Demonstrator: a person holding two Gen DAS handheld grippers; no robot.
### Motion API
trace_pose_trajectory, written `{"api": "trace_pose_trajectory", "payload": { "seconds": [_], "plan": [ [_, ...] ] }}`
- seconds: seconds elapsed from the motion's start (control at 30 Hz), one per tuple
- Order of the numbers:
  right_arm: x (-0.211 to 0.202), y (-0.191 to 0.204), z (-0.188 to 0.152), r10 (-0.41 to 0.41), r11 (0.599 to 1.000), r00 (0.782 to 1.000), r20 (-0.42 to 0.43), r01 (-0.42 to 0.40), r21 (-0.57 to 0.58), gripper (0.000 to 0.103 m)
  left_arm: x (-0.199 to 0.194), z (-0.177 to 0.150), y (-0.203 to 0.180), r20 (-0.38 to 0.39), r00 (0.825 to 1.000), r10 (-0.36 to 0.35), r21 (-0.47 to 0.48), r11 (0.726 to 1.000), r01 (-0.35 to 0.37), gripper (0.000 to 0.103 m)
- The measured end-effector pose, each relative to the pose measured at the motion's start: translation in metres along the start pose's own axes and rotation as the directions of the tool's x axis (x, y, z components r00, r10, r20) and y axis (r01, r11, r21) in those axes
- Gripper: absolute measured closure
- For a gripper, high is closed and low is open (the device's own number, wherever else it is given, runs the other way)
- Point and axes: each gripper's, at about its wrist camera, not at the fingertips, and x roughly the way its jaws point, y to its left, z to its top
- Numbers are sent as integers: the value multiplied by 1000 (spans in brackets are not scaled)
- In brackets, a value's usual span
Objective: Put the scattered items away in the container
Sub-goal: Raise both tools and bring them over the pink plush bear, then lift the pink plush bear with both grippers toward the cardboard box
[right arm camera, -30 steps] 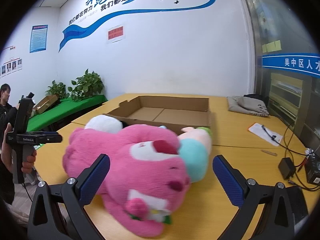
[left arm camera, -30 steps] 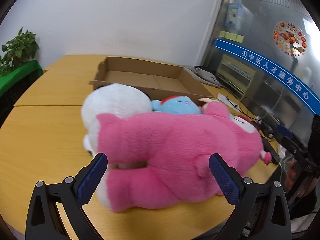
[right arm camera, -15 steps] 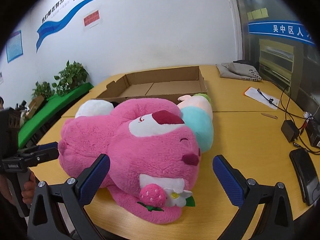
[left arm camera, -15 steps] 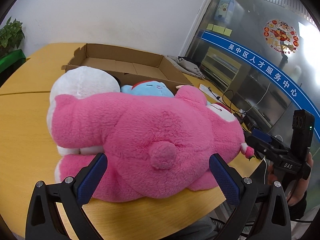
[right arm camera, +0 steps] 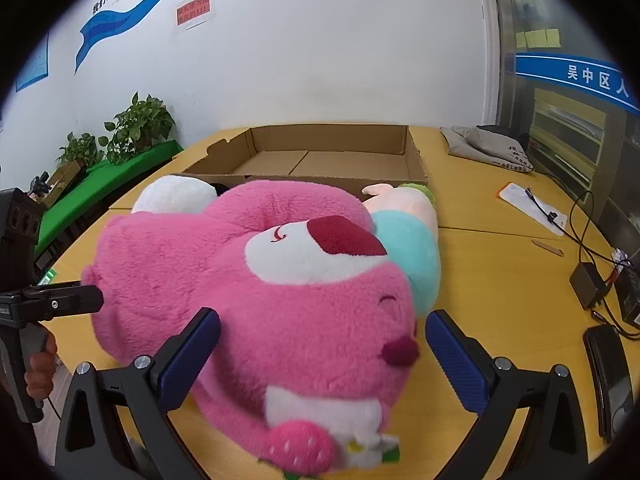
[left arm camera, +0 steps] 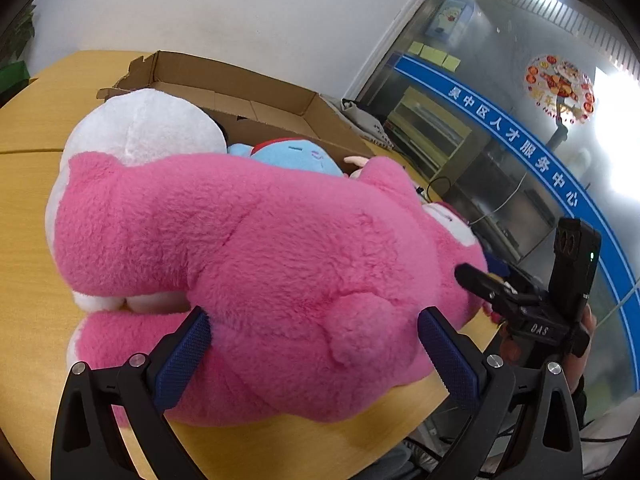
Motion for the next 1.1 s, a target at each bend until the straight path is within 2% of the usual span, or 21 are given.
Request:
{"api": "trace_pose_trajectory", "payload": {
  "seconds": [0.1, 0.27, 0.37, 0.63, 0.73, 0.83, 0.9, 0.97, 1.0, 1.1],
  "plan": [
    [14, -3, -1, 49, 999, 999, -3, -48, 16, 0, 5, -4, 2, -4, 1000, 12, 13, 1000, -12, 5],
    [20, -3, -9, 58, 998, 998, 8, -58, 5, 1, 1, -8, 7, 3, 1000, -7, 5, 1000, 7, 18],
    [20, -6, -13, 63, 998, 998, 3, -63, 7, 1, -2, -10, 9, 12, 1000, -28, 1, 1000, 28, 23],
    [5, -25, -22, 126, 991, 992, -11, -125, 56, 2, -5, -7, 9, 30, 998, -62, -25, 998, 63, 17],
    [5, -18, -23, 115, 992, 993, 9, -116, 54, 9, -5, -7, 4, 33, 999, -37, -6, 999, 37, 18],
    [0, -9, -21, 94, 995, 994, 49, -95, 16, 19, -8, -10, 1, 41, 999, -30, 10, 1000, 29, 29],
    [-2, -3, -22, 80, 997, 995, 60, -79, -13, 29, -9, -10, -3, 41, 999, -24, 25, 999, 23, 37],
    [-6, 2, -25, 74, 997, 994, 81, -73, -24, 36, -15, -12, -13, 55, 998, -1, 68, 998, -3, 48],
    [-8, 2, -25, 76, 997, 993, 89, -74, -23, 41, -21, -13, -17, 70, 998, 3, 78, 997, -9, 50],
    [-26, 4, -19, 103, 995, 985, 136, -102, -14, 44, -42, -11, -32, 108, 994, -3, 82, 997, -6, 51]
  ]
}}
